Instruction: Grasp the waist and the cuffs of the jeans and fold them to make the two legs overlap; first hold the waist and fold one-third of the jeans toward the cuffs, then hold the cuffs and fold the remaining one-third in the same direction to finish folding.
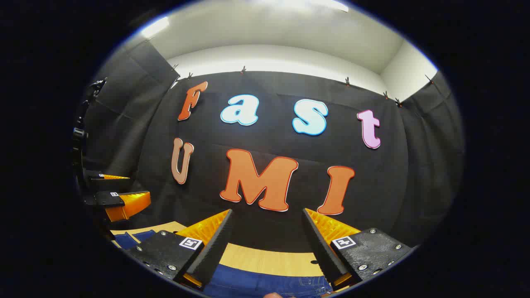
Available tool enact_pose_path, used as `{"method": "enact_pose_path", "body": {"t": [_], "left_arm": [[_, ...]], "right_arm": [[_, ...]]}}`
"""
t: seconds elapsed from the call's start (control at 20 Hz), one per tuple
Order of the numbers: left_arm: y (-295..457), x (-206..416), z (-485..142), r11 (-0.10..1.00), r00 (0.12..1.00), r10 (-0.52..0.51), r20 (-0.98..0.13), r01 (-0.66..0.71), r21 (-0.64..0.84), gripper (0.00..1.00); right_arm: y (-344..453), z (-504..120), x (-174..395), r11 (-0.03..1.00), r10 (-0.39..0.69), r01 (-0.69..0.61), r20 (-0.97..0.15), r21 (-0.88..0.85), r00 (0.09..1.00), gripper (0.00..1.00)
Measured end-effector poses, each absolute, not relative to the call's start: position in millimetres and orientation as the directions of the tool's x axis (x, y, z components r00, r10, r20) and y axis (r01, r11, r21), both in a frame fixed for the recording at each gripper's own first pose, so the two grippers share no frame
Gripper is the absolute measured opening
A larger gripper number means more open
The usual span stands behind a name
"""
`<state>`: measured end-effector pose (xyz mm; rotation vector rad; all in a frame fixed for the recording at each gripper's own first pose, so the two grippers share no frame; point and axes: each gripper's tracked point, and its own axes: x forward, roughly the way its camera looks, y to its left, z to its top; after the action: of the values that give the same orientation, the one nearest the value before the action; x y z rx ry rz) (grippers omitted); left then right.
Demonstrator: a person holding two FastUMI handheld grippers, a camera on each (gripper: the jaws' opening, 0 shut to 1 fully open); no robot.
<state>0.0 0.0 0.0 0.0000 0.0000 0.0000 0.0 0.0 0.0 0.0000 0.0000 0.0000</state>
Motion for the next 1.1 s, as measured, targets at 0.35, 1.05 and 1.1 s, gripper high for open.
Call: {"method": "enact_pose_path", "body": {"t": [0.35, 1.05, 1.1], "left_arm": [[-16.1, -10.5, 0.8, 0.999, 0.999, -0.04, 0.015, 0.039, 0.032, 0.98], [38.1, -15.6, -22.3, 0.999, 0.999, -0.03, 0.014, 0.03, 0.035, 1.0], [45.4, -16.4, -28.6, 0.999, 1.0, -0.021, 0.0, 0.02, 0.038, 1.0]], "right_arm": [[-34.3, -31.5, -20.8, 0.996, -0.037, 0.044, -0.094, 0.075, 0.995, 1.0], [-27.6, -47.9, -34.8, 0.987, -0.158, 0.158, -0.121, -0.007, 0.98, 0.98], [-27.2, -49.5, -34.6, 0.986, -0.163, 0.164, -0.127, -0.003, 0.978, 0.98]]}}
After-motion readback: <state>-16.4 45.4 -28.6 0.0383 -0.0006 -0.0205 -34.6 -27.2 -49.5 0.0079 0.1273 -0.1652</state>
